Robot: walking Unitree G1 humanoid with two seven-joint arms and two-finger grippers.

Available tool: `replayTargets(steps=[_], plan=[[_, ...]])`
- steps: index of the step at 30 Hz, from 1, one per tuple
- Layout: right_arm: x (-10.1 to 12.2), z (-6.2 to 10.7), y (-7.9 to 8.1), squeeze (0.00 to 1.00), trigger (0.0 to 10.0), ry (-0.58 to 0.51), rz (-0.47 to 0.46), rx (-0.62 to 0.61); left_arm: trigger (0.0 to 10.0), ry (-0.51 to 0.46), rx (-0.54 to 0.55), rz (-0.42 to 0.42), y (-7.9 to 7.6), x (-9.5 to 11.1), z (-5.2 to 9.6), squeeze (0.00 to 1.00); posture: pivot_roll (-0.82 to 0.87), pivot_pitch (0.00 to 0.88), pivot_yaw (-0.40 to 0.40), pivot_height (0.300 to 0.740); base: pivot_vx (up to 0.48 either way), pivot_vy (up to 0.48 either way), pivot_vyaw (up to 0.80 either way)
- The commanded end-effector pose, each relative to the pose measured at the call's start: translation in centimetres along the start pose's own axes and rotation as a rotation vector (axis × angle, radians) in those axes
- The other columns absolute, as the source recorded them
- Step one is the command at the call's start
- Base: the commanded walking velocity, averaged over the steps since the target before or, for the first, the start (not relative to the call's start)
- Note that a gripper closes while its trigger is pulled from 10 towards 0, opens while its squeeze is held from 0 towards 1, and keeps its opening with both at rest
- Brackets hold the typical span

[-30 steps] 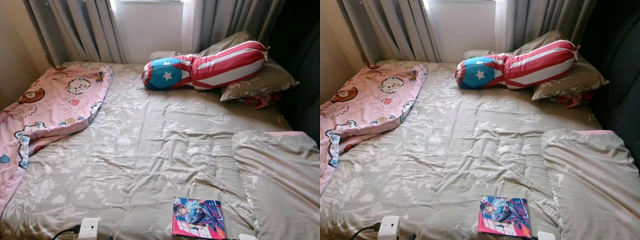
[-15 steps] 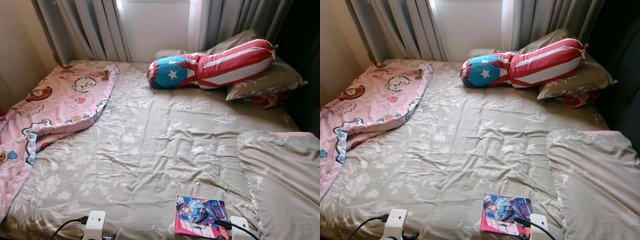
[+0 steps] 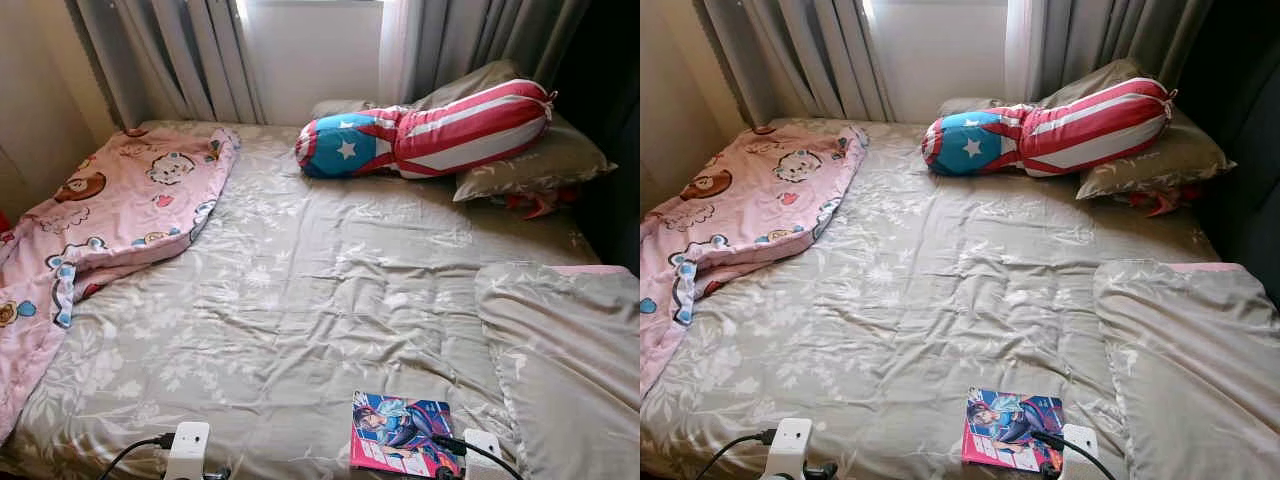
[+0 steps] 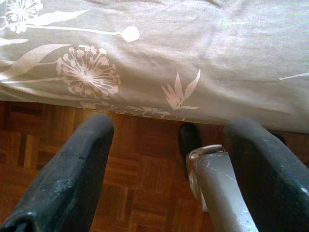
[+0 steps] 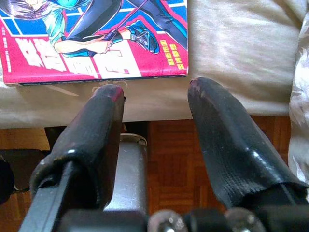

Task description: Clean up the room

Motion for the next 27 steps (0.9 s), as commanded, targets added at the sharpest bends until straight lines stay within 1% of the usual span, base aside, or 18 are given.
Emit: replayTargets(steps=[1,12,18,23,27], plan=[[0.30,-0.02,0.08,0.00,10.0,-0.012,-0.004,-0.001,10.0,0.012,0.007,0.002,-0.01,-0.12,-0.02,0.00,0.00,0.000,-0.020,0.740,0.000,0.000,0.00],[0.40,-0.04,0.24,0.00,10.0,-0.011,0.004,0.016,10.0,0.007,0.007,0.017,-0.05,-0.02,-0.03,0.00,0.01,0.000,-0.023,0.740,0.000,0.000,0.00],[0.65,-0.03,0.43,0.00,10.0,-0.022,0.049,0.039,10.0,0.007,0.006,0.017,-0.04,-0.04,-0.02,0.00,0.00,0.000,-0.021,0.740,0.000,0.000,0.00],[0.61,-0.03,0.47,0.00,10.0,-0.017,0.064,0.045,10.0,0.006,0.006,0.019,-0.05,-0.05,-0.02,0.00,0.00,0.000,-0.021,0.740,0.000,0.000,0.80],[0.47,-0.03,0.52,0.00,10.0,-0.009,0.057,0.050,10.0,0.006,0.006,0.018,-0.03,-0.09,-0.01,0.00,0.00,0.000,-0.017,0.740,0.000,0.000,0.75]])
Point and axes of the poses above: a point about 5 cm out from each wrist's last joint towards the gripper, its own z axis pointing back from the gripper into the wrist, its own x axis along the axis of the wrist's last joint, y = z × x, the point moved 4 cm from there along -z, pointing out of the wrist towards the gripper, and after that the axes turned 4 degrees about -z, right-handed, at the moved point
